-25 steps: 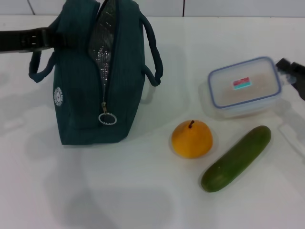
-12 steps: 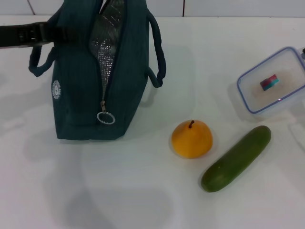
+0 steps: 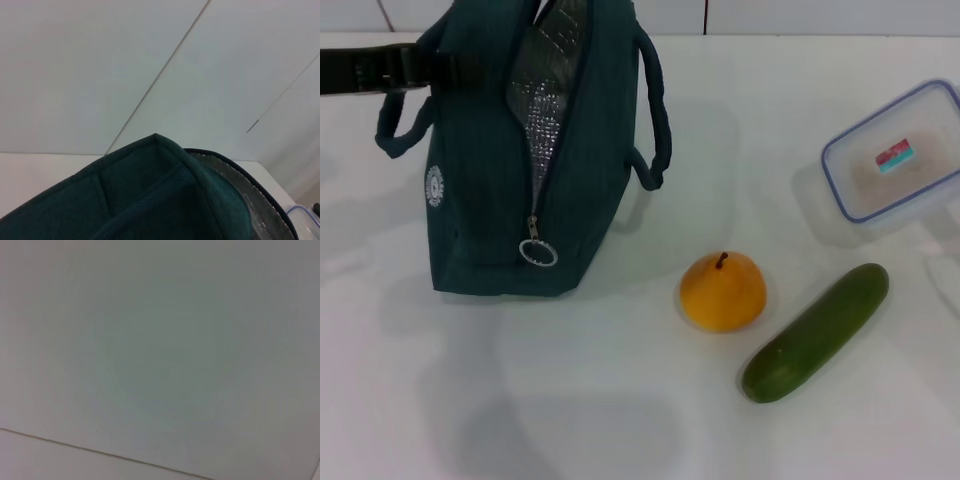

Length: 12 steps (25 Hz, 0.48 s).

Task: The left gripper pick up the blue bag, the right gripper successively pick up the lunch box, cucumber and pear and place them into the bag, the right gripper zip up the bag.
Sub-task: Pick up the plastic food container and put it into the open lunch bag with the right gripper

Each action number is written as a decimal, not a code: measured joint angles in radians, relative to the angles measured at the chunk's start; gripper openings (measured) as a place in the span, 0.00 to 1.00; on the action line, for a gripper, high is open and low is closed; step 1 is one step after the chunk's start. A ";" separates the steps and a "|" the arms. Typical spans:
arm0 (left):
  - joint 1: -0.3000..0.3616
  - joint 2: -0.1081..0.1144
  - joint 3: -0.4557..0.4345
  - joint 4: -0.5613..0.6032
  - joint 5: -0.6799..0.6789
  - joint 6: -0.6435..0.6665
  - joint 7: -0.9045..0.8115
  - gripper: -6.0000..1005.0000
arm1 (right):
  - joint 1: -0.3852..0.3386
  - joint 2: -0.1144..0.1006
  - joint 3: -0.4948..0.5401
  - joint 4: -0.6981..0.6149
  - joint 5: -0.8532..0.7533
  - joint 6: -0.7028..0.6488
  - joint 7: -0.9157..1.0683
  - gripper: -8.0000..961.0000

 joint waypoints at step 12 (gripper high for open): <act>-0.008 0.006 0.021 0.000 0.003 0.010 0.000 0.06 | 0.055 0.006 0.000 0.038 0.059 -0.089 0.052 0.11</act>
